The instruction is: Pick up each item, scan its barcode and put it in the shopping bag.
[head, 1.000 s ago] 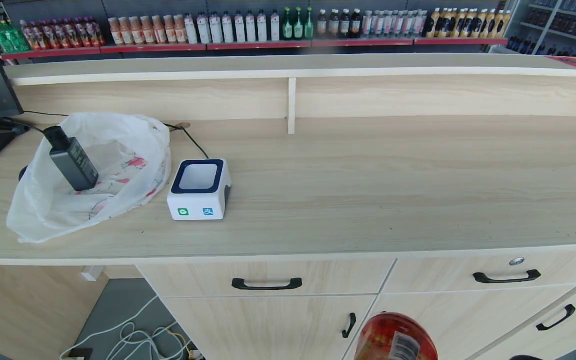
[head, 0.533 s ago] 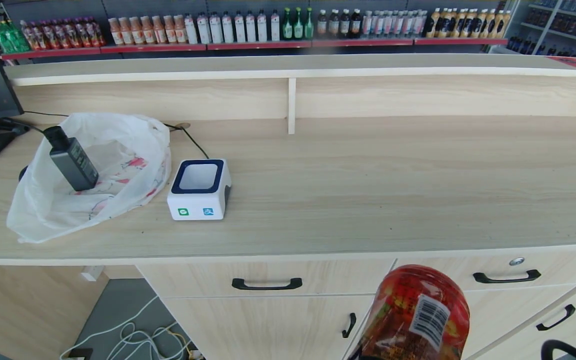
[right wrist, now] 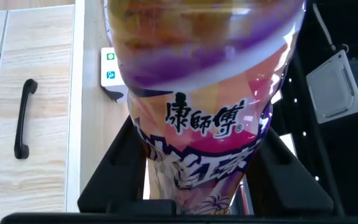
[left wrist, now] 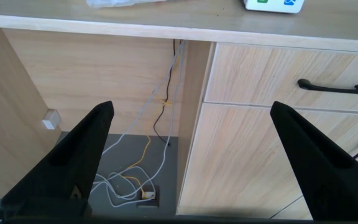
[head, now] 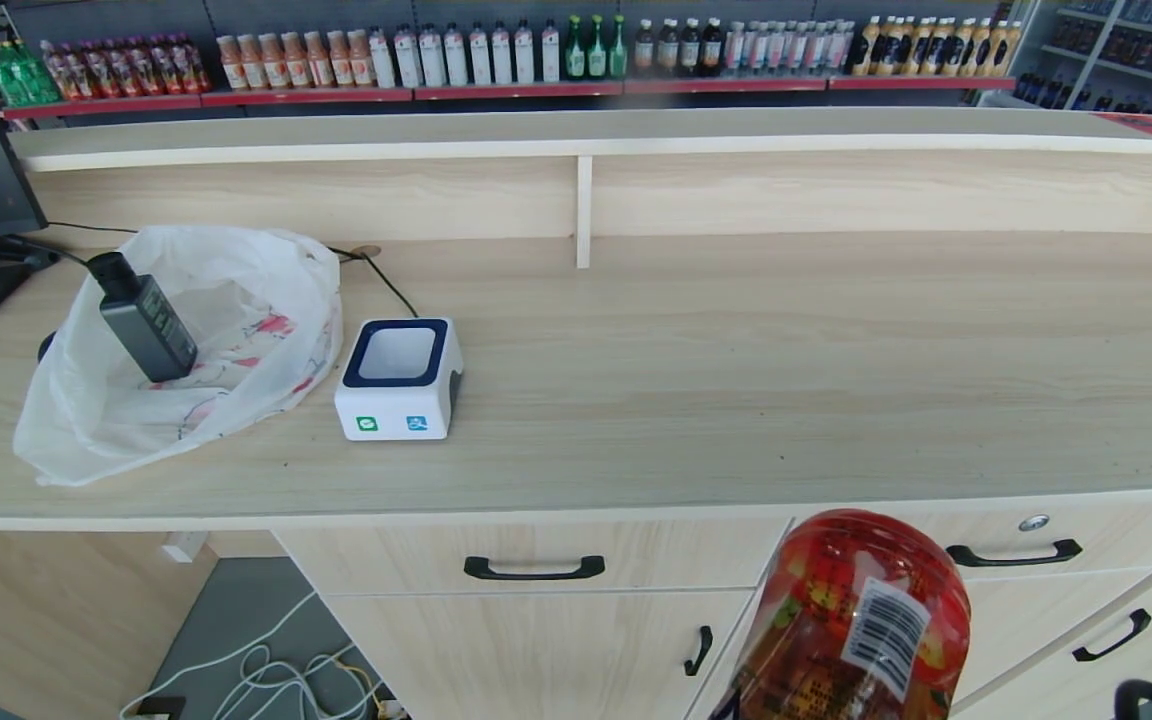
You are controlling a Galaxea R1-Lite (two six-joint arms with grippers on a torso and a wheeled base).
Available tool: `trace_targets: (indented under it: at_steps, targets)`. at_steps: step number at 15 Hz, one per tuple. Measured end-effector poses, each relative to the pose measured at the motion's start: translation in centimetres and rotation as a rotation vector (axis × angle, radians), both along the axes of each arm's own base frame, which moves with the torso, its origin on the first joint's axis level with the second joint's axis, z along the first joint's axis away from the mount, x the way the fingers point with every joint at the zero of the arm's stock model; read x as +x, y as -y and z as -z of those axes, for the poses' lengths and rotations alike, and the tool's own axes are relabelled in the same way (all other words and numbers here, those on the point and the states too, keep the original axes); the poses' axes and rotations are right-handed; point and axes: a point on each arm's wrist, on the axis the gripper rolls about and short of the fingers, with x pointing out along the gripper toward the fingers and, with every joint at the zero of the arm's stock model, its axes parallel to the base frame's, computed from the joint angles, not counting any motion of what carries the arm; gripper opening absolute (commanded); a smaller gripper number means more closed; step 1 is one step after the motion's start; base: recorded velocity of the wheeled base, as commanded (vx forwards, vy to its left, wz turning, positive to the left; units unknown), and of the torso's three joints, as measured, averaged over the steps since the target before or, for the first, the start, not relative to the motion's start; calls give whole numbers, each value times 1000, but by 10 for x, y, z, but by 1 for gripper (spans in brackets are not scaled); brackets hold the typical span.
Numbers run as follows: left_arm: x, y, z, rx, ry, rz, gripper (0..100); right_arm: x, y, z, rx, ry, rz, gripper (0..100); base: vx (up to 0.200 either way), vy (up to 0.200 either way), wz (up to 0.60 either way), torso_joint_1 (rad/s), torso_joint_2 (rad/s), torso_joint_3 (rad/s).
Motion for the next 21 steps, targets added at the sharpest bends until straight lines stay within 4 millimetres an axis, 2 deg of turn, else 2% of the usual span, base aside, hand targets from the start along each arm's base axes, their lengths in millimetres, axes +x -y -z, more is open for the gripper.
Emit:
trace_targets:
  at_steps: [21]
  targets:
    - [0, 0, 0, 0, 0, 0, 100, 2, 2, -8, 40, 1, 48, 0, 0, 0, 0, 0, 0, 0]
